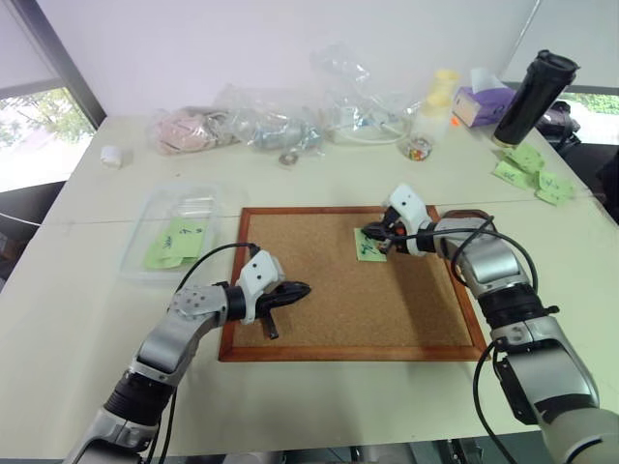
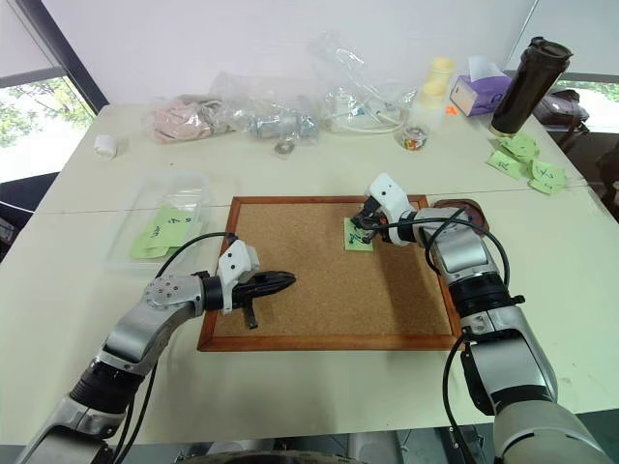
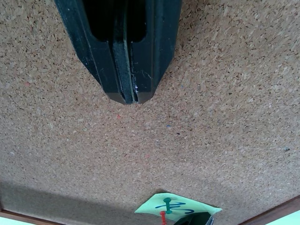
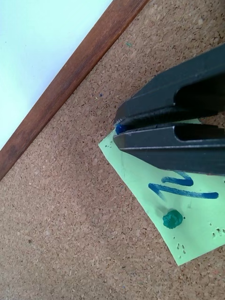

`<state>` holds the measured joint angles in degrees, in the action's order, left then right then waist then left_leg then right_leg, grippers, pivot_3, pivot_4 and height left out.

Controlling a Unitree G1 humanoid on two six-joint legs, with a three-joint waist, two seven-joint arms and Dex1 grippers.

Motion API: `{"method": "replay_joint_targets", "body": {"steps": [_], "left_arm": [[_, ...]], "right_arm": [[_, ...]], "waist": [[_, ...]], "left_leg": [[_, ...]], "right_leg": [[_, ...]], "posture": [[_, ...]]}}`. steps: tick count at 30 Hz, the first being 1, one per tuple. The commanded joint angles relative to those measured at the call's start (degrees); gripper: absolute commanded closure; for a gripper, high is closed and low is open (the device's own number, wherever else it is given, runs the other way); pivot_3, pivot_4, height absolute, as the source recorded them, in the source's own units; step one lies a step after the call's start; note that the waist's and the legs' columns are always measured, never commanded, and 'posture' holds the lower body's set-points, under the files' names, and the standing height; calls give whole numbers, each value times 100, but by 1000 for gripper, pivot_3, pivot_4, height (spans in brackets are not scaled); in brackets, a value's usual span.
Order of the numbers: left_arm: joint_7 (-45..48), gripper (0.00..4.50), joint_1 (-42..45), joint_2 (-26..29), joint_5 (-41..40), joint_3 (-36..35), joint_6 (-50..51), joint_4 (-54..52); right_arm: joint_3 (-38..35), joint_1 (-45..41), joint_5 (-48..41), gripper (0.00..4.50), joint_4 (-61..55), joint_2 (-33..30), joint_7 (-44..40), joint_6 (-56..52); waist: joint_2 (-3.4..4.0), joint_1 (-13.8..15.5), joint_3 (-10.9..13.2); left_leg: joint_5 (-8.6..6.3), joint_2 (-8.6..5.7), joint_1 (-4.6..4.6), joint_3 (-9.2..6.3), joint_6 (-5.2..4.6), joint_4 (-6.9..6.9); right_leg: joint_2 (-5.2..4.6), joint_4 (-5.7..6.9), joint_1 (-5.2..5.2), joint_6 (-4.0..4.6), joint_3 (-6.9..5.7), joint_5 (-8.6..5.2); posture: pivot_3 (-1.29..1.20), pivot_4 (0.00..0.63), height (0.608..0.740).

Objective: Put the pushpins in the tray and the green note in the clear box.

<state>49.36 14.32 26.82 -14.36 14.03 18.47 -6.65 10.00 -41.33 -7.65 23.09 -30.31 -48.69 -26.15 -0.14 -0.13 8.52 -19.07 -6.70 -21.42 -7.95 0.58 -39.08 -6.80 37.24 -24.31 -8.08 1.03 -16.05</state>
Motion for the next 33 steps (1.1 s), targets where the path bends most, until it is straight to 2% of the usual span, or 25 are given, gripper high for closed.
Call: {"method": "replay_joint_targets", "body": {"steps": [1,8,16,23,33], "left_arm": [[-2,4500,-17,44,111,27,73,83],[-15,4500,-43,11,195,139,50,159],[22,4500,-111,-9,208,217,96,122],[28,4500,-73,-71,246,229,59,159],[36,4500,-52,-86,282,223,47,197]], "right_arm": [[-385,-55,-175,4438,-399,-98,42,-203],[-1187,188,-705,4438,-1543,-381,298,-1003],[-2089,693,-1046,4438,-2163,-615,804,-1603],[-2723,1147,-865,4438,-1488,-1082,1292,-1364],[-2602,1249,-697,4438,-765,-1161,1469,-962]], "waist": [[0,4,0],[2,18,0],[4,57,-1],[9,75,-5],[32,80,-18]], "left_leg": [[0,0,0,0,0,0],[0,-2,-2,-1,0,-1],[0,-1,0,0,-1,1],[0,-3,1,3,-1,2],[0,-3,3,7,-1,-1]], "right_leg": [[0,0,0,0,0,0],[0,0,-3,0,0,0],[-2,0,1,0,2,0],[-2,-1,2,0,4,0],[-2,-1,6,0,6,0]], "posture": [[0,150,740],[0,150,740],[0,150,740],[0,150,740],[0,150,740]]}}
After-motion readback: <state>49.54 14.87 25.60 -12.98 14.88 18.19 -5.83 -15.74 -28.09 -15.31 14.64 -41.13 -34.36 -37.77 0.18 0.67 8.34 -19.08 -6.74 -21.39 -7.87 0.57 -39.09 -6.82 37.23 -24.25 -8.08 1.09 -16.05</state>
